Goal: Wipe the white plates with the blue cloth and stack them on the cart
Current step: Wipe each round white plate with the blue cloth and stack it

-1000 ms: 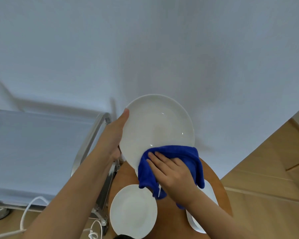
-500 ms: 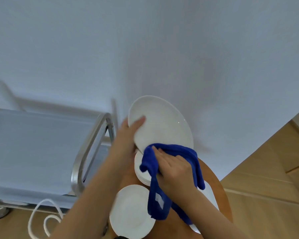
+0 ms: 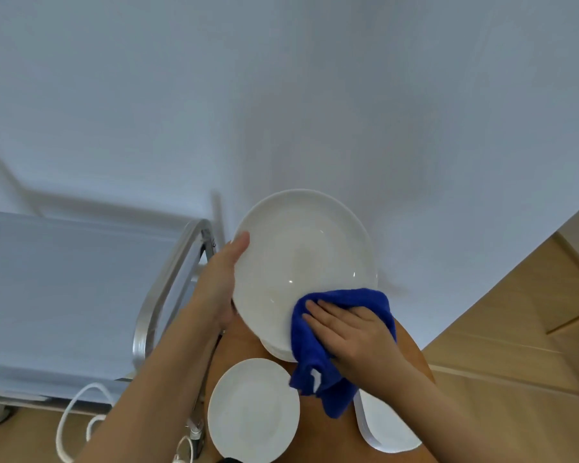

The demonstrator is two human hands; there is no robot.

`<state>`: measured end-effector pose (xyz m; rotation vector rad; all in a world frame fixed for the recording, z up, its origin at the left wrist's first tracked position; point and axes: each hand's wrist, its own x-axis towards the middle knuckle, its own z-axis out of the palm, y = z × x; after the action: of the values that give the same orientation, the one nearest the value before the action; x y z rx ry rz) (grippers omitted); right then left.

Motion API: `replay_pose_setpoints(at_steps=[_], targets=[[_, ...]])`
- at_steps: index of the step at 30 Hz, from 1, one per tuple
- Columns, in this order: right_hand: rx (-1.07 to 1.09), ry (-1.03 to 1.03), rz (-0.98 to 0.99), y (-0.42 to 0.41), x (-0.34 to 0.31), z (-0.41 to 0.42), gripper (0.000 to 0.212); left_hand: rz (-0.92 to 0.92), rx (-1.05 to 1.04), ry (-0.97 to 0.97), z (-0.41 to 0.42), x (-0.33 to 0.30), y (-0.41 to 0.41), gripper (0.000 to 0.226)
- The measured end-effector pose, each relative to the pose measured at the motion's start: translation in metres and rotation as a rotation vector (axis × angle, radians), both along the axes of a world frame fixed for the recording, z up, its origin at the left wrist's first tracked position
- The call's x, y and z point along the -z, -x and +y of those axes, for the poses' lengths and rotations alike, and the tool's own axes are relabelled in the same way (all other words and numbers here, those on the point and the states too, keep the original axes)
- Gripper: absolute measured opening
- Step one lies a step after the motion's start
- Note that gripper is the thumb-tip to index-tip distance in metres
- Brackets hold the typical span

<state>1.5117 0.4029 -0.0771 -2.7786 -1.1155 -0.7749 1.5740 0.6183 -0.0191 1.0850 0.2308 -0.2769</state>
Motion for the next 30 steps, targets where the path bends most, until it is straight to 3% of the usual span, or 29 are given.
replay_pose_setpoints(at_steps=[3,6,8,10,12,13,15,17,19,21,23,24,28,30], targets=[[0.024,0.085,0.076,-0.004,-0.007,-0.031,0.067,-0.024,0.097,-0.114,0.016,-0.002,-0.004,0.027],[0.08,0.155,0.197,-0.006,-0.018,-0.041,0.08,-0.012,0.12,-0.159,0.022,0.004,-0.002,0.028],[0.091,0.136,0.264,-0.005,-0.021,-0.043,0.075,-0.006,0.103,-0.158,0.024,0.011,0.0,0.03],[0.181,-0.161,0.452,-0.001,-0.028,-0.042,0.048,-0.005,0.086,-0.153,0.025,0.015,0.002,0.032],[0.434,-0.671,0.717,-0.002,-0.038,-0.037,0.015,-0.006,0.081,-0.167,0.025,0.019,0.003,0.033],[0.539,-0.951,0.743,-0.003,-0.04,-0.034,0.018,-0.013,0.089,-0.181,0.023,0.02,0.004,0.033],[0.622,-1.312,0.546,-0.008,-0.052,-0.023,0.022,-0.036,0.109,-0.203,0.019,0.022,0.007,0.031],[0.544,-1.487,0.488,-0.008,-0.067,-0.005,0.02,-0.045,0.126,-0.232,0.013,0.022,0.011,0.031],[0.444,-1.332,0.656,-0.007,-0.067,0.018,0.025,-0.06,0.142,-0.256,0.008,0.02,0.015,0.033],[0.265,-0.932,0.781,-0.005,-0.054,0.043,0.027,-0.09,0.197,-0.235,0.004,0.015,0.018,0.036],[0.169,-0.473,0.699,-0.011,-0.03,0.05,0.07,-0.13,0.266,-0.183,0.0,0.011,0.022,0.039],[0.21,-0.351,0.595,-0.017,-0.024,0.045,0.08,-0.149,0.279,-0.171,-0.001,0.009,0.025,0.039],[0.426,-0.225,0.325,-0.022,-0.019,0.011,0.075,-0.204,0.135,-0.185,0.007,0.004,0.031,0.039],[0.544,-0.174,0.34,-0.012,-0.014,0.004,0.072,-0.236,0.082,-0.172,0.009,0.004,0.033,0.037]])
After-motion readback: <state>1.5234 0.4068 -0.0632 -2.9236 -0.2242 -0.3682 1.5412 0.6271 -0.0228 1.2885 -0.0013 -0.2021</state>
